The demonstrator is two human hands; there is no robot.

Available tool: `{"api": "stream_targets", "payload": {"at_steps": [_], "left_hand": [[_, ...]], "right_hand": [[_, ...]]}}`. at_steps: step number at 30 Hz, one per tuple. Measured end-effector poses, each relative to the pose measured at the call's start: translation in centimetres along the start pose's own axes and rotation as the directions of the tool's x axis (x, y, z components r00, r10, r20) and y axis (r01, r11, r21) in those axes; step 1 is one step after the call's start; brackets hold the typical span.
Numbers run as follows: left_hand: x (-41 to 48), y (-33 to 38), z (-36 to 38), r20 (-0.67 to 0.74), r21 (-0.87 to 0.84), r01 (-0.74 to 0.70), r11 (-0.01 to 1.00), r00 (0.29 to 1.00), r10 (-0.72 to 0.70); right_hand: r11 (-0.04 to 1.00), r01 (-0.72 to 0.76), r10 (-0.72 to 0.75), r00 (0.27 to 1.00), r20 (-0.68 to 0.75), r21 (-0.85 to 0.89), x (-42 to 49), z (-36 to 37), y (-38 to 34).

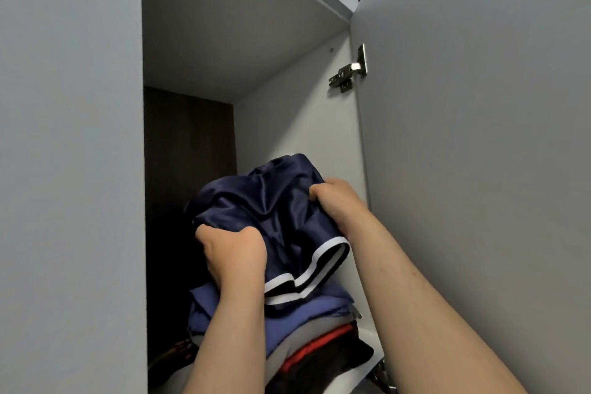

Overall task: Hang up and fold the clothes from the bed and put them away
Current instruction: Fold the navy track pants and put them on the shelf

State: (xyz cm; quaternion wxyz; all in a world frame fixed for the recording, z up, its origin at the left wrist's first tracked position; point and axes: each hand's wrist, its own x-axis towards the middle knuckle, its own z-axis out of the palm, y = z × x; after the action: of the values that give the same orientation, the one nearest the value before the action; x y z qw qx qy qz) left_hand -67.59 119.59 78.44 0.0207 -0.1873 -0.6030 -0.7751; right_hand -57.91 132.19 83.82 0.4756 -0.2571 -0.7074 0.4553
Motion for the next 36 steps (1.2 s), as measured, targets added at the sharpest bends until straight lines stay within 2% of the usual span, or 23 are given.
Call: {"api": "stream_targets", "payload": {"at_steps": [4, 6, 8, 10, 12, 13, 15, 17, 20, 23, 25, 28, 30, 33, 36], "left_hand": [[0.7, -3.6, -0.4, -0.003, 0.218, 0.062, 0.974, 0.998, -0.063], [0.7, -4.6, -0.7, 0.022, 0.327, 0.068, 0.943, 0.997, -0.079], [0.7, -4.7, -0.9, 0.072, 0.493, -0.024, 0.87, 0.997, -0.013], [1.0, -4.1, -0.9, 0.129, 0.655, -0.193, 0.731, 0.981, 0.143], [1.9, -3.1, -0.5, 0.224, 0.724, -0.344, 0.598, 0.937, 0.268], [2.3, -2.9, -0.2, 0.277, 0.733, -0.383, 0.562, 0.923, 0.268], [2.8, -3.5, 0.5, 0.358, 0.763, -0.386, 0.518, 0.92, 0.159], [3.0, -5.2, 1.0, 0.394, 0.805, -0.333, 0.492, 0.919, -0.021], [3.1, -7.5, 1.0, 0.355, 0.813, -0.186, 0.551, 0.909, -0.218], [3.1, -8.0, 1.2, 0.339, 0.836, -0.162, 0.524, 0.904, -0.261], [3.0, -8.0, 1.3, 0.339, 0.837, -0.162, 0.522, 0.903, -0.264], [2.3, -8.3, 1.1, 0.331, 0.838, -0.175, 0.516, 0.915, -0.229], [1.7, -8.1, 1.0, 0.322, 0.838, -0.209, 0.504, 0.935, -0.149], [0.4, -8.2, 0.6, 0.3, 0.841, -0.268, 0.471, 0.954, 0.007], [-1.3, -8.3, -0.3, 0.323, 0.822, -0.376, 0.428, 0.926, 0.193]], "right_hand": [[0.955, -0.027, 0.036, 0.999, 0.023, -0.297, 3.4, 0.9, 6.0], [0.845, -0.048, 0.099, 0.993, 0.068, -0.532, 4.5, 1.1, 8.4], [0.71, -0.01, 0.113, 0.988, 0.1, -0.705, 4.9, 1.2, 9.0], [0.646, 0.063, 0.033, 0.993, 0.11, -0.761, 5.0, 1.2, 8.1], [0.668, 0.143, -0.058, 0.988, 0.14, -0.73, 5.0, 1.1, 6.5], [0.686, 0.192, -0.091, 0.979, 0.18, -0.701, 4.8, 1.0, 5.7], [0.708, 0.279, -0.096, 0.948, 0.304, -0.648, 4.3, 1.2, 5.0], [0.712, 0.315, -0.031, 0.907, 0.42, -0.627, 3.8, 2.0, 6.2], [0.749, 0.234, 0.107, 0.88, 0.463, -0.62, 2.9, 3.6, 11.1], [0.855, 0.065, 0.175, 0.898, 0.403, -0.515, 2.2, 4.2, 14.5], [0.879, -0.016, 0.223, 0.897, 0.381, -0.477, 2.4, 4.2, 14.7], [0.885, -0.017, 0.221, 0.895, 0.387, -0.465, 2.4, 4.1, 14.6], [0.89, 0.032, 0.157, 0.916, 0.37, -0.456, 1.9, 3.8, 14.5], [0.86, 0.172, -0.011, 0.948, 0.32, -0.481, 0.6, 3.4, 14.4], [0.823, 0.297, -0.228, 0.953, 0.197, -0.485, -1.3, 2.6, 14.3]]}}
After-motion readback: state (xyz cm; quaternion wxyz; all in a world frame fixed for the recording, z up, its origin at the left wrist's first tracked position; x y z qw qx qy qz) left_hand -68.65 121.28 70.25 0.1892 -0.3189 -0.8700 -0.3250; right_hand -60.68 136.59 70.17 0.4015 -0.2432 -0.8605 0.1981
